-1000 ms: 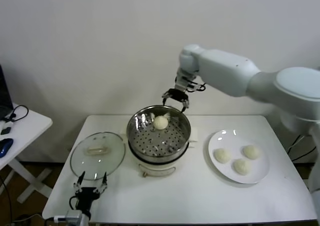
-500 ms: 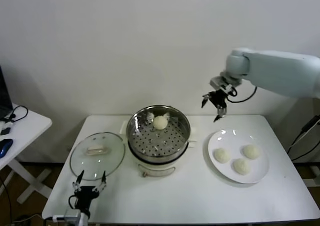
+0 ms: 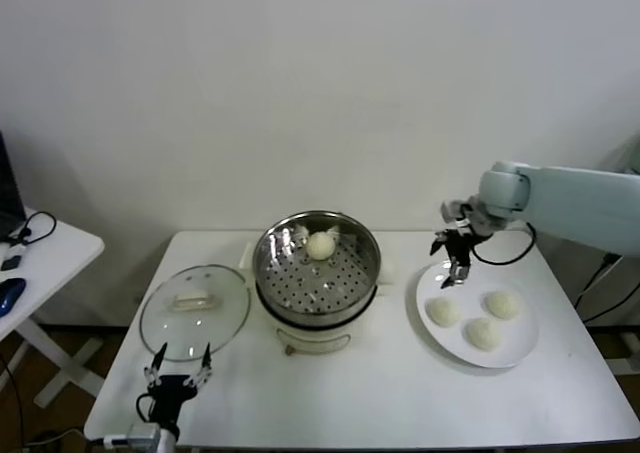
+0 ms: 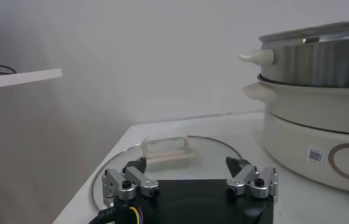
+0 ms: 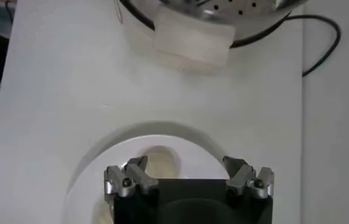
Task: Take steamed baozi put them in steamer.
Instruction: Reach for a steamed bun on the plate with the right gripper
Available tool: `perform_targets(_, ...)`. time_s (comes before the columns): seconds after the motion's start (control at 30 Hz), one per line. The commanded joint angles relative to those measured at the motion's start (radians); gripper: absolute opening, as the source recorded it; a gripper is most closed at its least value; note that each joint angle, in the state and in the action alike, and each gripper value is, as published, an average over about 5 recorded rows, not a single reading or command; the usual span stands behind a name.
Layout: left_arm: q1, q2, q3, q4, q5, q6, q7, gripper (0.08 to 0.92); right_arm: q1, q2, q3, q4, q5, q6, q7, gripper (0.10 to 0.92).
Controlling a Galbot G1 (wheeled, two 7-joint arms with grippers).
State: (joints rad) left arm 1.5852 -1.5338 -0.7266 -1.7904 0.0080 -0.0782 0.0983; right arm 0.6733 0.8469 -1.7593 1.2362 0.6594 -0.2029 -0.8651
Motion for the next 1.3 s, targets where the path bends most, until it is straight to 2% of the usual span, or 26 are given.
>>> perform_targets(0.03,0.003,0.003,-0.005,0.003,0.002,-0.005,0.0,0.823,-0.133,-0.033,0.056,-0.013,-0.057,-0.063,0.032,0.823)
perform_targets(0.47,0.007,0.001,-0.009,0.015,0.013,-0.016,-0.002,0.823,-0.213,-0.024,0.1,-0.078,-0.165,-0.045,0.02,0.823)
perform_targets(1.3,0.002,0.002,-0.013,0.02,0.02,-0.02,-0.004,0.823,-0.282,0.002,0.182,-0.112,-0.235,-0.05,0.044,0.821)
